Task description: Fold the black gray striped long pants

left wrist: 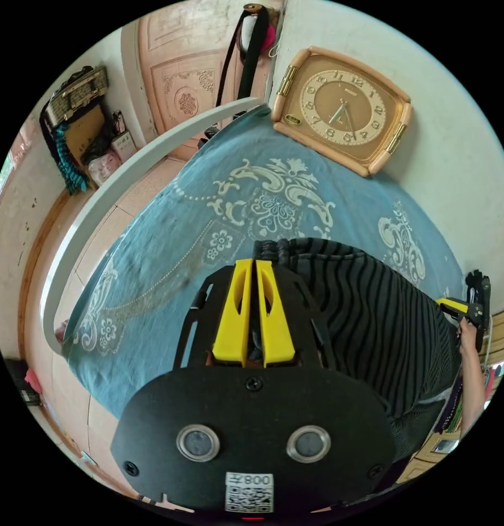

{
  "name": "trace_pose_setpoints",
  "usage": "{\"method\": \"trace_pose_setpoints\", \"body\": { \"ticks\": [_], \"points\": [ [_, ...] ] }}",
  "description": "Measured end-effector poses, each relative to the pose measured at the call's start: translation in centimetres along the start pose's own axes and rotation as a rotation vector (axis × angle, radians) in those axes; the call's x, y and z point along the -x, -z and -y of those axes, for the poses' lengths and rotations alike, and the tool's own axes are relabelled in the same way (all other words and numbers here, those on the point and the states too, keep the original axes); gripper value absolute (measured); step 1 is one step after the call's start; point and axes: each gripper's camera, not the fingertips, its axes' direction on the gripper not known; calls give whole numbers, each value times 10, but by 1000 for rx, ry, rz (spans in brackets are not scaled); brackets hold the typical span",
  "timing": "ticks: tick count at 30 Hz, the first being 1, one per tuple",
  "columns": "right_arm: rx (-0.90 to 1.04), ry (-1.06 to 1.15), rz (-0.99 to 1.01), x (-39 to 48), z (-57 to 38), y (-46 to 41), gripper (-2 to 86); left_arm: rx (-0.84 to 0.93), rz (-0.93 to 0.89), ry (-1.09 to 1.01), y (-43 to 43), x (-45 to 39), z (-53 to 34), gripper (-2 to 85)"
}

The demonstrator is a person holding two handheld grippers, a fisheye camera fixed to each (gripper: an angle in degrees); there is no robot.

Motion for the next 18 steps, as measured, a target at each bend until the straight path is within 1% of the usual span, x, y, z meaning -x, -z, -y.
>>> {"method": "trace_pose_setpoints", "body": {
  "ticks": [1,2,4,6,9,10,11,12,13,14,16,18],
  "points": [
    [-45,-21,4,3,-4,7,2,-33,-36,-9,4,8,-10,33],
    [-52,4,10,9,-6,13,3,-46,-62,-14,8,12,-15,38],
    [-98,39,-39,19,-12,24,5,-119,-179,-30,27,37,-46,57],
    [-155,69,-24,30,-22,39,8,-156,-208,-23,42,59,-77,67],
    [-251,156,120,63,-45,69,21,-132,-178,42,56,100,-133,80],
    [-275,215,202,85,-58,80,33,-105,-163,90,58,116,-157,84],
    [-270,285,295,112,-71,88,46,-94,-164,120,57,124,-169,86],
    [-261,320,336,127,-78,91,52,-69,-187,175,55,138,-193,90],
    [-248,390,391,160,-94,96,61,-36,-225,225,49,150,-215,93],
    [-238,449,416,194,-111,98,66,-24,-244,256,46,155,-224,94],
    [-200,517,434,241,-131,99,75,5,-346,335,30,166,-251,98],
    [-152,555,443,282,-145,93,81,31,-408,348,17,166,-258,98]
  ]
}}
